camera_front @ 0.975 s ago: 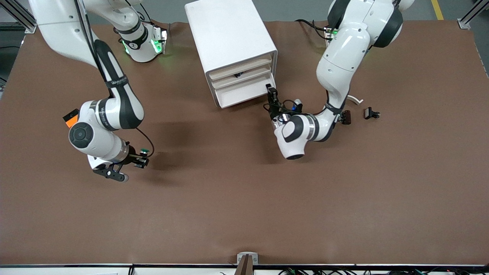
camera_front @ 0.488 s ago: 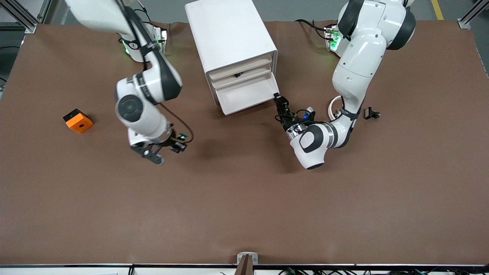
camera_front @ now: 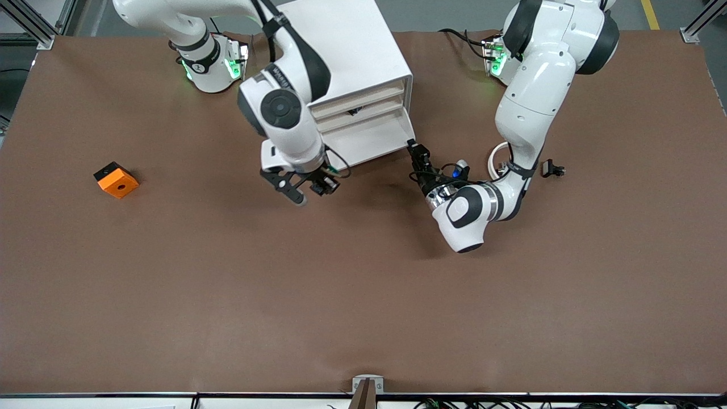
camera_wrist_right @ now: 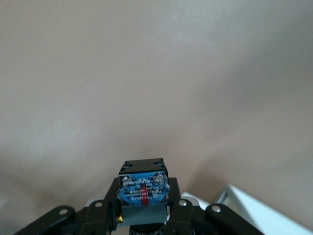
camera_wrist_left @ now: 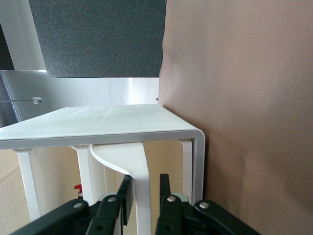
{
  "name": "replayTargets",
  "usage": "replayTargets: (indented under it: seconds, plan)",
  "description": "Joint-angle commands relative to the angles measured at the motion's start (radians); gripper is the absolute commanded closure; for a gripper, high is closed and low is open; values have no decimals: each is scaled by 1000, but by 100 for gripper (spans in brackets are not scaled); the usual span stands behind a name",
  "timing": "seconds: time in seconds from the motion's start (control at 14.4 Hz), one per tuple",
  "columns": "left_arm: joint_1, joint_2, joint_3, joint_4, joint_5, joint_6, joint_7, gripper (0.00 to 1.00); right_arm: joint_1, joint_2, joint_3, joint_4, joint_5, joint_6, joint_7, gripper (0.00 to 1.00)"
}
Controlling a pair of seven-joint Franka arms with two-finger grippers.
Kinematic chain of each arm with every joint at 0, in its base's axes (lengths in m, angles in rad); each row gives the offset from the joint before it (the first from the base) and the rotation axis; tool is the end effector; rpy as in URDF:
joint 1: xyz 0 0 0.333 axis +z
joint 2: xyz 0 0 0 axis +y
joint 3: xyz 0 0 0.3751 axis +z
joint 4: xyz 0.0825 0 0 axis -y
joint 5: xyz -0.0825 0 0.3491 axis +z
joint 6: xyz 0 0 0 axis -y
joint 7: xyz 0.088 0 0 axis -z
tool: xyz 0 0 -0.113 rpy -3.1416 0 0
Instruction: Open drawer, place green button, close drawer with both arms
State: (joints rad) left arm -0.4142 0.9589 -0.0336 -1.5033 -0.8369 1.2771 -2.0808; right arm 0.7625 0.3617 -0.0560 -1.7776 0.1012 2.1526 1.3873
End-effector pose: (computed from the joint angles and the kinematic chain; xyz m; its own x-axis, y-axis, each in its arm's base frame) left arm 0.5016 -0.3466 0.1678 -0.3675 0.9300 -0.0034 0.1483 0.0550 -0.9874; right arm 0.4796 0.4209 0.4248 0.7429 -0.6666 -0.0621 -0.6688 -0.7431 -0.0243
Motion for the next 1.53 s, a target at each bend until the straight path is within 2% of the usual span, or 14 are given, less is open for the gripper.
replayTargets:
  seconds: [0.0,0.07,0.14,0.49,0.63,0.98,1.18,1.46]
  plan:
    - [29,3,1,15,-11,-12,4,35,70,-6,-16,7,-1,-16,135,100]
    - [32,-2,1,15,-13,-12,2,27,87,-4,-15,7,-15,-16,180,100]
    - [46,-5,1,29,-8,-12,2,0,106,-3,-15,6,-23,-14,229,100]
    - [113,-32,-2,113,7,-19,39,0,175,19,-15,6,-31,-11,373,100]
    - [130,-42,-5,149,73,-19,125,0,192,34,-15,6,-31,-14,401,100]
    - [121,-120,3,166,240,-6,514,0,218,85,-15,7,-32,-5,455,100]
    - [117,-157,9,193,324,59,778,0,232,121,-15,30,-29,-5,475,100]
    - [101,-212,6,193,447,172,982,0,236,132,-13,38,-21,-5,473,100]
